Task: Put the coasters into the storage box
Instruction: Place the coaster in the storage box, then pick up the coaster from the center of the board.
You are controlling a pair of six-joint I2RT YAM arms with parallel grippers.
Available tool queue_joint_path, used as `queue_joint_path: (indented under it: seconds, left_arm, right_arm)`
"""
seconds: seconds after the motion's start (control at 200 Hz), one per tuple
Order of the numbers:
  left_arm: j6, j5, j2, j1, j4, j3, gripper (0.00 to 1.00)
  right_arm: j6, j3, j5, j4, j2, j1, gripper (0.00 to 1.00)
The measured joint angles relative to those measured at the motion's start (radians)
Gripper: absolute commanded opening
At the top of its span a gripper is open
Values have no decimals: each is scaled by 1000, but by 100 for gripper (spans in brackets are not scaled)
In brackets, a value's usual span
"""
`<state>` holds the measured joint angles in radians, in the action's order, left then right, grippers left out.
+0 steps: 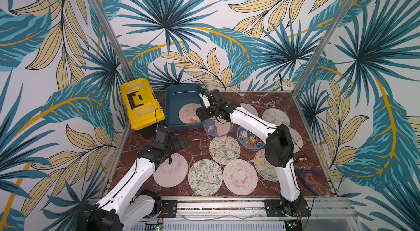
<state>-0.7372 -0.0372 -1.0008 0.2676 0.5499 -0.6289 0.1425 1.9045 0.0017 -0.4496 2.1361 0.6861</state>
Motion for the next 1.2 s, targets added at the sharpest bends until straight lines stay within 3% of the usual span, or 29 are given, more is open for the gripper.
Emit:
queue_joint_path:
  seconds: [0.225,0.501,1.202]
  left_arm:
    - [-65,-21,-116,90,126,-33,100]
    - [-142,-59,-292,178,157,-65,98]
    - [-173,-126,-431,201,160,-86,95]
  right_arm:
    - [-13,-173,-40,7,-108,0,87]
    - [-13,-301,-56,34,-180,0,88]
    - [-13,-349,-75,78,-192,0,88]
